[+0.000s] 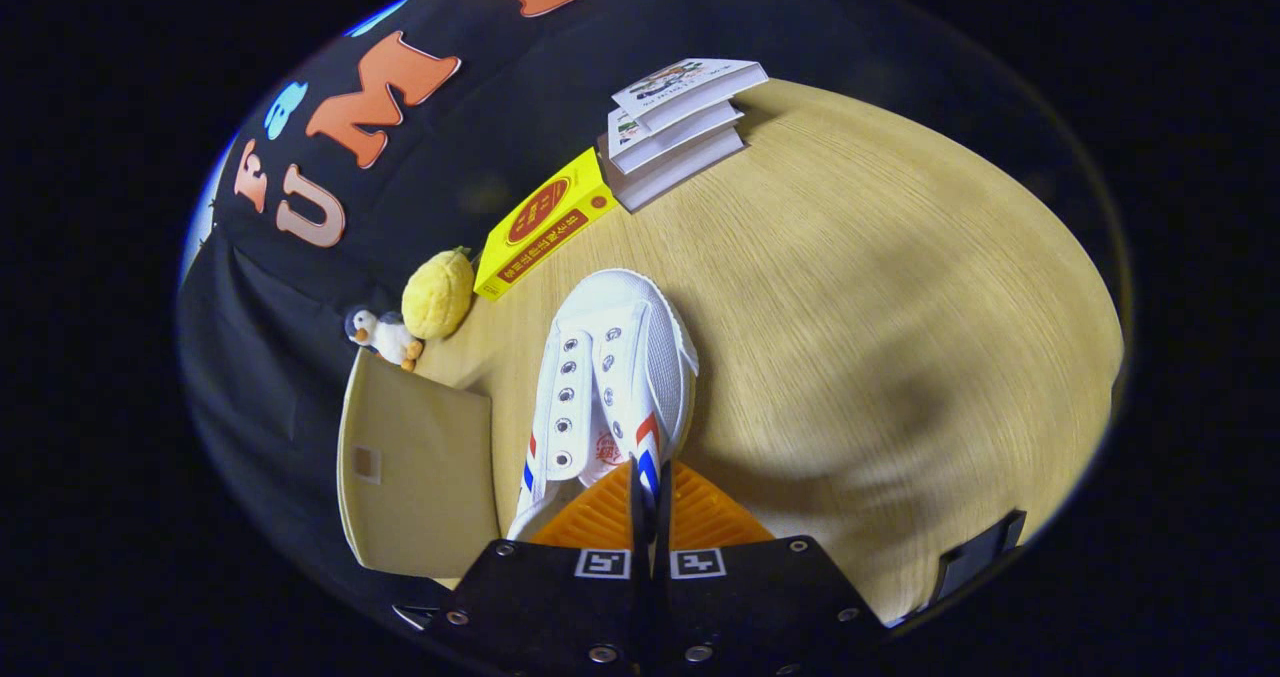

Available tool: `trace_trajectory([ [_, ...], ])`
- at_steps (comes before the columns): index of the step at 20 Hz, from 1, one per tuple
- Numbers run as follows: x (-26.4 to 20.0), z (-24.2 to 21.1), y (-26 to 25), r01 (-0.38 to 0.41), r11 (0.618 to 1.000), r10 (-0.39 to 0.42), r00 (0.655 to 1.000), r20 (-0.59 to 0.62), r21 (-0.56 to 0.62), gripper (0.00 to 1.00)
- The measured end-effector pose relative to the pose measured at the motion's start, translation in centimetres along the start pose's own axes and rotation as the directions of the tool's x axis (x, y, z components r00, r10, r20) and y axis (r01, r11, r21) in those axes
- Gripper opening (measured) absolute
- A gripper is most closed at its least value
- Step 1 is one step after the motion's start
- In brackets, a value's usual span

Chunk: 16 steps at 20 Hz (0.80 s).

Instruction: Open the storage box then place both shoes into the box .Put the left shoe in first, then the right shoe, with the right side of both shoes facing outward in a uniform manner.

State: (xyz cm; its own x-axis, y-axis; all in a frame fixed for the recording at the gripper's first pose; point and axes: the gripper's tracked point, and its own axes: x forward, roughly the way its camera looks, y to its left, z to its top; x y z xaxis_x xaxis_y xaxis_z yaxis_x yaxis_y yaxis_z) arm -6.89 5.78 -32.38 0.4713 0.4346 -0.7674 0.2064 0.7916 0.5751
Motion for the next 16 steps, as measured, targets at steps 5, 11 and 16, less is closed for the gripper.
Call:
trace_trajectory([
  [5, -3.4, 1.0, 5.5, -0.071, 0.997, 0.07, 0.996, 0.059, 0.012, 0.0],
  [11, -6.9, 1.1, 13.6, -0.131, 0.991, 0.132, 0.984, 0.118, -0.016, 0.0],
  [16, -7.9, -0.3, 20.6, -0.149, 0.987, 0.157, 0.979, 0.13, -0.063, 0.0],
])
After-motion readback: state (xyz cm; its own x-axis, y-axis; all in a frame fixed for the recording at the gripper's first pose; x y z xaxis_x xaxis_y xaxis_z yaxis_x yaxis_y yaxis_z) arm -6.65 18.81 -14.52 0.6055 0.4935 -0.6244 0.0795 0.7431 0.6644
